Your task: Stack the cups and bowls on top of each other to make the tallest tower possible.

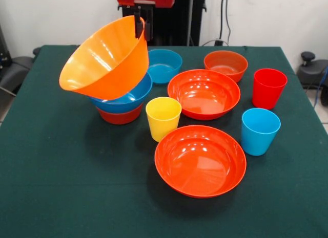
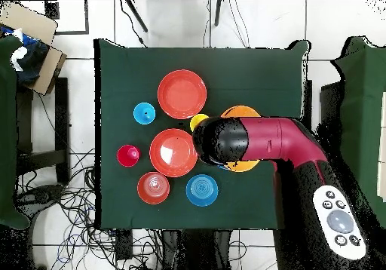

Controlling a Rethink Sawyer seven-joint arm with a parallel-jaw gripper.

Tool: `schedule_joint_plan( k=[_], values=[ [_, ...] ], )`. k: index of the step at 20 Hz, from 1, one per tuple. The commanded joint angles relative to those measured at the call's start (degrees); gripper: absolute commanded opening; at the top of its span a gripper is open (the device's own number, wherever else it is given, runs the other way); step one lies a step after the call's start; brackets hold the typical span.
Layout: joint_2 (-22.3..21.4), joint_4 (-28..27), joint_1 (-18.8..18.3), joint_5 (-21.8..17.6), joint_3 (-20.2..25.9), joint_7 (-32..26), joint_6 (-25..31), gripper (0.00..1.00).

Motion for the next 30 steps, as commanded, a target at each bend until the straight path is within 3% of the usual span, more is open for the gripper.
schedule_joint_plan(
  k=[1,20,25,30],
  values=[
    [3.3,1.7,1.1,-3.9,-2.5,1.4,-3.1,1.00],
    [1.7,4.0,3.0,-1.8,-4.3,4.0,-4.9,1.00],
    [-0.6,3.9,4.9,0.8,-3.3,5.2,-2.6,1.00],
    [-1.6,1.1,8.5,3.9,-2.9,6.5,3.1,1.00]
  ],
)
